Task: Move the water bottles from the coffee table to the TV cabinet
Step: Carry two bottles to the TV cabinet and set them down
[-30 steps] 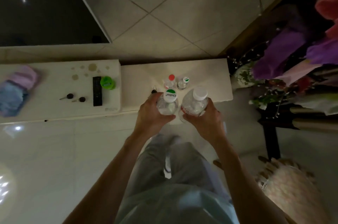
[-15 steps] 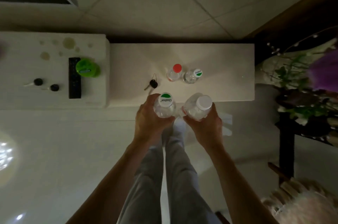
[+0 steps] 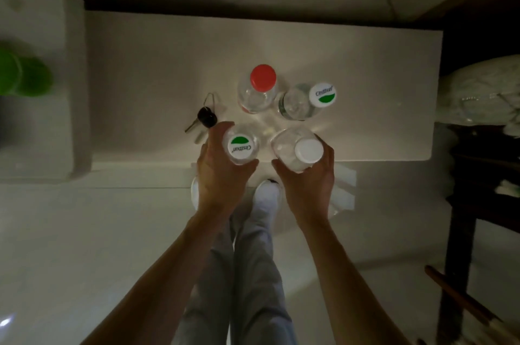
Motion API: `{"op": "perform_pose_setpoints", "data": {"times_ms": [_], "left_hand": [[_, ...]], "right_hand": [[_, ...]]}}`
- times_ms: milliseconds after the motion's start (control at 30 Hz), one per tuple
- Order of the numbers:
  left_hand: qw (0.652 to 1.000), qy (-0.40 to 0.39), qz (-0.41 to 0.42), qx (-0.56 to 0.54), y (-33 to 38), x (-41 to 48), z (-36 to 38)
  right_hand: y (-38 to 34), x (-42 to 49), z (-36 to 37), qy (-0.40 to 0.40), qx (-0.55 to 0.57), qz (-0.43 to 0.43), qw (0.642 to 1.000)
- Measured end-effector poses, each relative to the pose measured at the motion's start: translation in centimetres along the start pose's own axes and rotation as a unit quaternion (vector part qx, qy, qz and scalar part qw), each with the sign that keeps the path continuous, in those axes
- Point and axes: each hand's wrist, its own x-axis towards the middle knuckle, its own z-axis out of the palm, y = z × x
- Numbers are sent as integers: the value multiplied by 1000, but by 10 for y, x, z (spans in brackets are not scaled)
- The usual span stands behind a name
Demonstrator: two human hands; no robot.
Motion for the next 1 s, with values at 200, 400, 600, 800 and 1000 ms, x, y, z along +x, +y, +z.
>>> {"op": "perform_pose_setpoints", "data": {"times_ms": [200, 400, 600, 800, 1000], "left_hand": [[999, 21, 41, 3, -7, 1, 15], [998, 29, 52, -3, 1, 2, 21], [999, -22, 32, 21, 1, 2, 16], [990, -89, 9, 107, 31, -7, -27], [977, -119, 26, 175, 113, -53, -107]], "right_hand": [[12, 4, 17, 21, 7, -3, 1000], [11, 5, 22, 32, 16, -1, 999], [15, 6, 13, -31, -19, 31, 999], [-31, 10, -34, -147, -71, 93, 982], [-124, 2, -113, -204, -113, 104, 967]]}}
